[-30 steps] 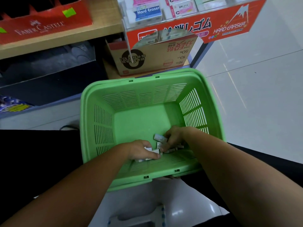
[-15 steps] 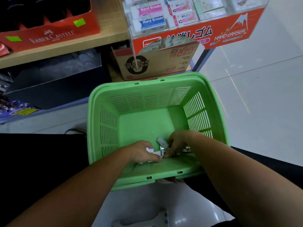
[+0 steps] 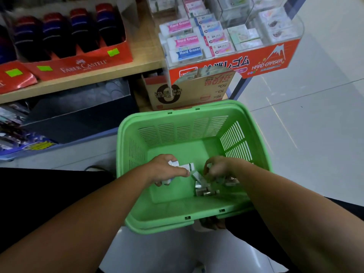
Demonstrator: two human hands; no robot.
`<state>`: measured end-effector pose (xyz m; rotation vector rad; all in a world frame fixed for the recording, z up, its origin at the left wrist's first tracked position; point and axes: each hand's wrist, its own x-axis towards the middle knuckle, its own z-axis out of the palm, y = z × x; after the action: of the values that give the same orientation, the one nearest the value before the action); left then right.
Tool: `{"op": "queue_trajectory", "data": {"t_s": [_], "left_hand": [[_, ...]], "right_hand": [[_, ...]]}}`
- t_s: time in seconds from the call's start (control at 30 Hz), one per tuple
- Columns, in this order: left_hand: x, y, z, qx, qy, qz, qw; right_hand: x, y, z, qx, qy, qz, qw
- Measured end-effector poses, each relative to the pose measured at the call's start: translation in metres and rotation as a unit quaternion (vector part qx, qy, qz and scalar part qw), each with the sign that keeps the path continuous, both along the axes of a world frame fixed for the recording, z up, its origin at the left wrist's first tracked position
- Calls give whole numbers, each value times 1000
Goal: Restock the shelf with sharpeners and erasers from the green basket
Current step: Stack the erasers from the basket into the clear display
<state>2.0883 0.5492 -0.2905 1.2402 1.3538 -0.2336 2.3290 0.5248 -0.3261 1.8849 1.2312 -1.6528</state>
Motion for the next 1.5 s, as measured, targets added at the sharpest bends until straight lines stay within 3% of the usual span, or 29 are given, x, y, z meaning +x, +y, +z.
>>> {"op": "queue_trajectory", "data": {"t_s": [0.27, 0.53, 0.77, 0.9, 1.17, 1.33, 1.5], "left_hand": [[-13, 30, 43, 53, -48, 52, 996], [-24, 48, 131, 115, -139, 87, 980], [-17, 59, 215, 115, -257, 117, 952], [-5, 65, 238, 102, -293, 152, 938], [20, 87, 250, -4, -357, 286, 889], [40, 103, 250, -60, -385, 268, 881], [55, 116, 269, -42, -405, 272, 872]], "right_hand": [[-16, 52, 95, 74, 178, -178, 965], [-37, 72, 210, 176, 133, -134, 966], [-39, 64, 293, 187, 237, -226, 926], [-46, 59, 300, 197, 309, -266, 891], [-35, 77, 297, 291, 336, -352, 824], [-26, 89, 306, 317, 381, -383, 780], [-4, 99, 316, 322, 389, -410, 759]]}}
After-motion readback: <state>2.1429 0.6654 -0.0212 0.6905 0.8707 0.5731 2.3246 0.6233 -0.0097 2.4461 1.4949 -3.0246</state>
